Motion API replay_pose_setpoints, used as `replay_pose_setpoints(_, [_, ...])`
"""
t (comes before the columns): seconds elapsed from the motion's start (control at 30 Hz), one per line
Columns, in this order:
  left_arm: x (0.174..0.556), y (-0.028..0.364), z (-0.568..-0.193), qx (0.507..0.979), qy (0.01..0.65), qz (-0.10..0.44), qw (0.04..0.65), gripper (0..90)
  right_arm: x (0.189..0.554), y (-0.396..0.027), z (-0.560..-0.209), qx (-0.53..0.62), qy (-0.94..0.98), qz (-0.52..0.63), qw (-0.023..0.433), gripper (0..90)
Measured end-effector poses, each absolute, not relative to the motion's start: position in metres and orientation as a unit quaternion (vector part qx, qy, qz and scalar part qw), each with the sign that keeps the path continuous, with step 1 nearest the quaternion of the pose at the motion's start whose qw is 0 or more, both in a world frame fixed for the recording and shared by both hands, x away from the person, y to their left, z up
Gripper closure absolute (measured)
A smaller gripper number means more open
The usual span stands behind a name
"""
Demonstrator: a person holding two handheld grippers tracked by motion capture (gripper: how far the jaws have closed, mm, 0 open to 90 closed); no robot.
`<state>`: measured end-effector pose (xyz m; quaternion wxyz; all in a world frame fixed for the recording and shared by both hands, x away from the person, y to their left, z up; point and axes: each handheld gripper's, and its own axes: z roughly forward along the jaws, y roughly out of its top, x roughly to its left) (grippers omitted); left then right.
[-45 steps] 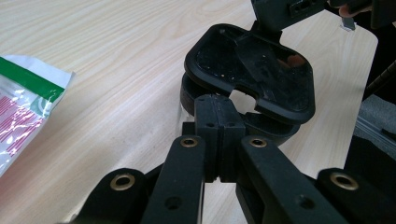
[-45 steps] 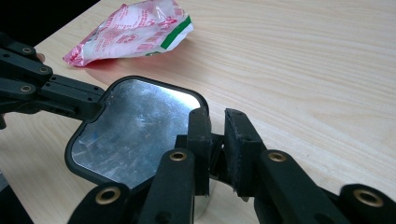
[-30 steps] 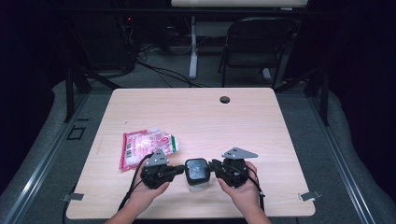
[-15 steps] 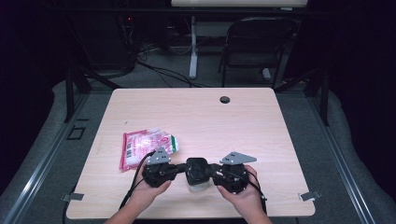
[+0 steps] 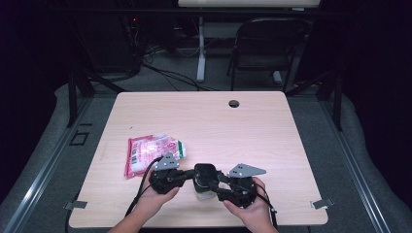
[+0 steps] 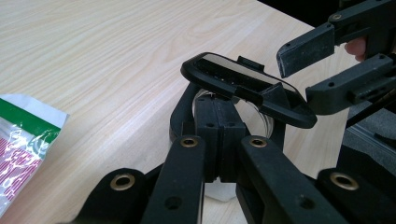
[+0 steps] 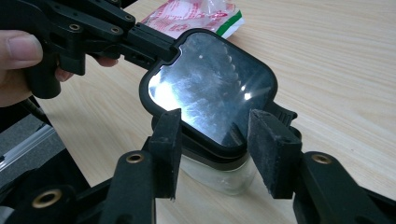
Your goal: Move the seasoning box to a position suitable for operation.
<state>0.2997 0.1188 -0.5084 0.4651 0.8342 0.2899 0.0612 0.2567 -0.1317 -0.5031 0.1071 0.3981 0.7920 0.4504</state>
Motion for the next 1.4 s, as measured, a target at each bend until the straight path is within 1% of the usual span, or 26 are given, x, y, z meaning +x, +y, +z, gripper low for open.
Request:
replay_pose_setpoints(0.33, [0.299, 0.118, -0.507, 0.832, 0.291, 0.060, 0.468, 89.9, 0.256, -0.129, -0.503, 0.393, 0.794, 0.451, 0.107, 48.3])
replay_pose_setpoints(0.5, [0.299, 0.118, -0.507, 0.832, 0.291, 0.060, 0.468, 89.9, 0.255, -0.127, -0.503, 0.383, 0.800, 0.446, 0.116, 45.7])
replay_pose_setpoints(1.1, [0.299, 0.118, -0.505, 0.832, 0.292, 0.063, 0.468, 89.9, 0.251, -0.122, -0.503, 0.374, 0.806, 0.441, 0.128, 41.3])
replay_pose_setpoints(1.4, [0.298, 0.119, -0.504, 0.829, 0.294, 0.062, 0.471, 89.8, 0.250, -0.118, -0.503, 0.373, 0.808, 0.432, 0.143, 40.1])
